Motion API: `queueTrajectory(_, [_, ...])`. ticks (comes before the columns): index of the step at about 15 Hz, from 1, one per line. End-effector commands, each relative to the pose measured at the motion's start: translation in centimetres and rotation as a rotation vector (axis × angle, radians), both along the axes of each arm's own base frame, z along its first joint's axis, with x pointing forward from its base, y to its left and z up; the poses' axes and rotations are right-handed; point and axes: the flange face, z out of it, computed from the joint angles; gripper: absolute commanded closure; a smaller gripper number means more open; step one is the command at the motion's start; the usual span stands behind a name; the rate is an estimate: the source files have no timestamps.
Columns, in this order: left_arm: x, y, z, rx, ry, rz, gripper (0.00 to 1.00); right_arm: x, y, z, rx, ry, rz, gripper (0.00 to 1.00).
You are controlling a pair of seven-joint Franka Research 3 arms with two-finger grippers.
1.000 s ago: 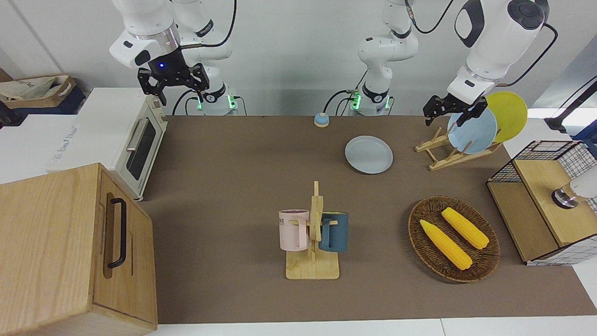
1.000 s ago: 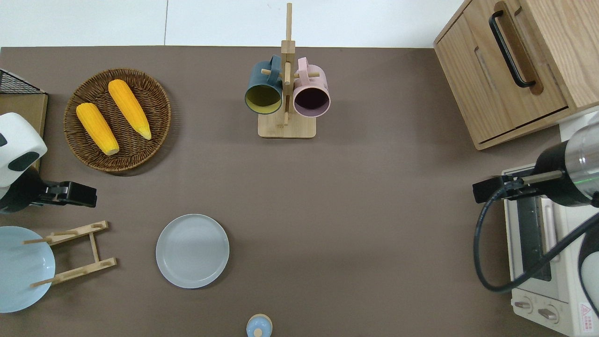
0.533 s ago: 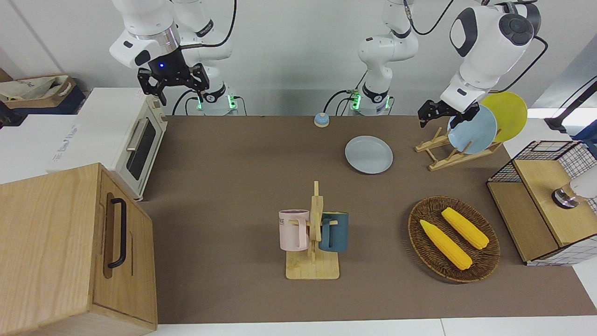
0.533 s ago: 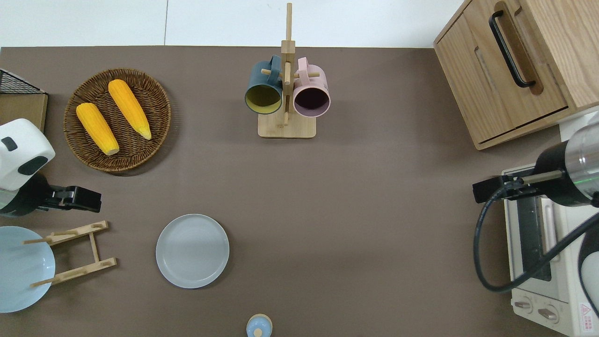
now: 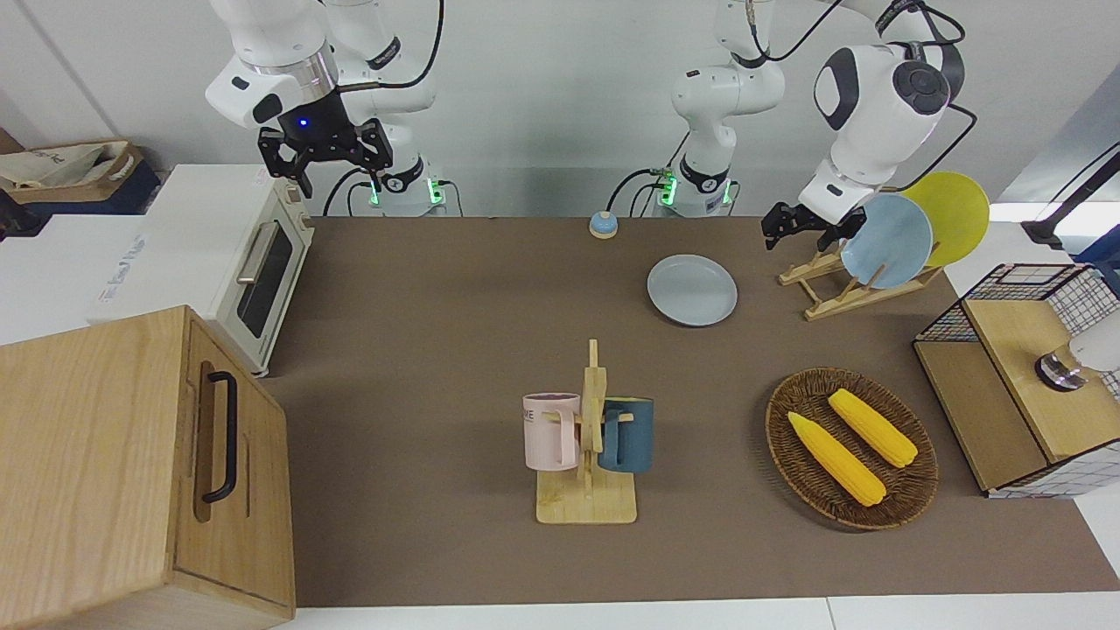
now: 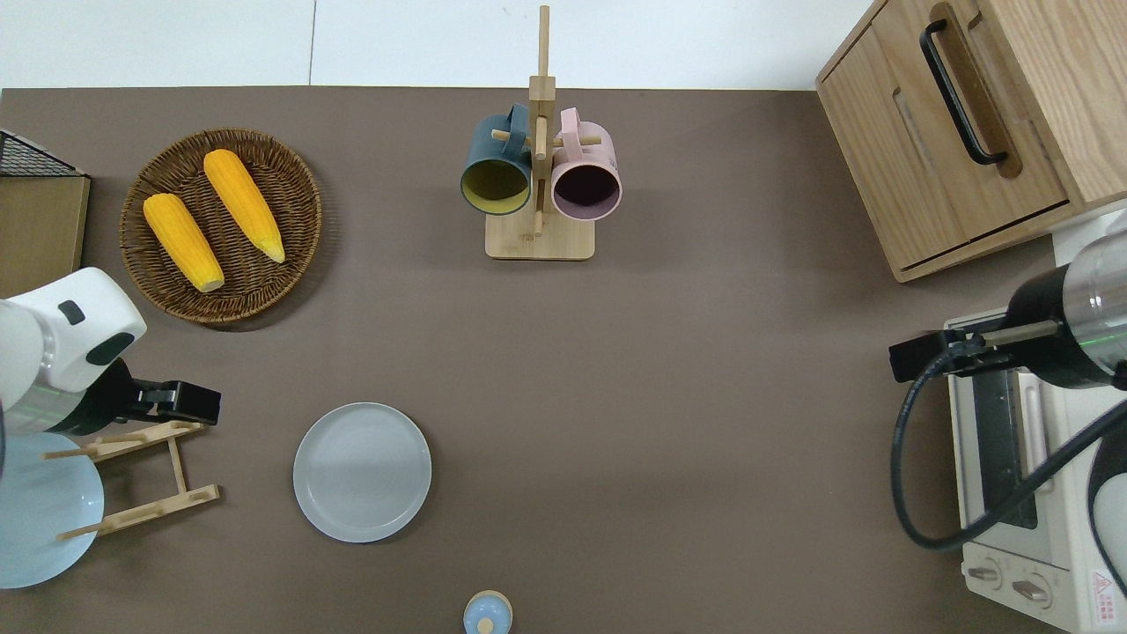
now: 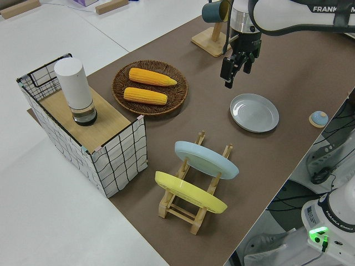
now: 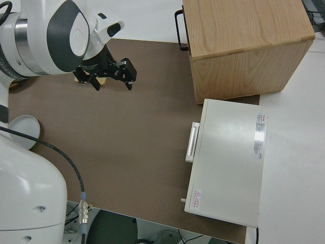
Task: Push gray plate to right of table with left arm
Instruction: 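Move the left gripper down beside the gray plate's edge nearest it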
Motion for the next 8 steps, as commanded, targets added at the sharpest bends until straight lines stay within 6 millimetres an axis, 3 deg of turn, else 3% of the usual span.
queueTrajectory(1, [-3.4,-0.1,-2.3,-0.007,-0.041,-0.001,0.01,-0.3,-0.2,0.4,0.009,0.003,-0.004,0.017])
queueTrajectory(8, [-6.8,-0.9,-7.4,-0.011,-0.062,-0.003,0.01,-0.3,-0.3,0.4,0.009,0.003,-0.006,0.017])
